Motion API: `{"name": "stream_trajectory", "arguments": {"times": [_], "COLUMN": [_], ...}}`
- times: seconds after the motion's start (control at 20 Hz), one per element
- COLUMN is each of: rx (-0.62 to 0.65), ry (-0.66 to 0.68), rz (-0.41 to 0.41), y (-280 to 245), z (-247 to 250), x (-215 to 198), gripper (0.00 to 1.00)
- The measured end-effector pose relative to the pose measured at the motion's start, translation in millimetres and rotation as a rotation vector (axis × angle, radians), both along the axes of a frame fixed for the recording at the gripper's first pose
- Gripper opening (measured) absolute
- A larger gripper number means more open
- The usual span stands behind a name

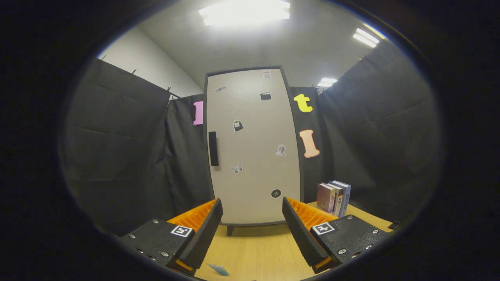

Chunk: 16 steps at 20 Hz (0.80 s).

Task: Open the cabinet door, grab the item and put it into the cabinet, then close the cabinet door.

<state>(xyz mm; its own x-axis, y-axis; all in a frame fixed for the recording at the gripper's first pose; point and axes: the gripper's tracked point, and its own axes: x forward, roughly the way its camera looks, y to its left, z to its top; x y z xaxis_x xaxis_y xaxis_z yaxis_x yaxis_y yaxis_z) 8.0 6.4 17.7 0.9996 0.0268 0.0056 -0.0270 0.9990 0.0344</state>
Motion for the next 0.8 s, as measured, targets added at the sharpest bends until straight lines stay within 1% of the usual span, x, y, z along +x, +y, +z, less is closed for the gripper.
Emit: {"name": "stream_trajectory", "arguments": {"times": [0.15, 0.4, 0.6, 0.8], "rx": [0.005, -0.029, -0.018, -0.015], "ry": [-0.006, -0.046, -0.055, -0.037], "rz": [0.025, 0.080, 0.130, 0.152], "y": [9.1, 33.6, 57.6, 76.5], "z": [14.7, 47.5, 69.6, 82.5], "x": [13.4, 40.9, 67.2, 98.3], "gripper": [0.95, 0.95, 0.95, 0.95]}}
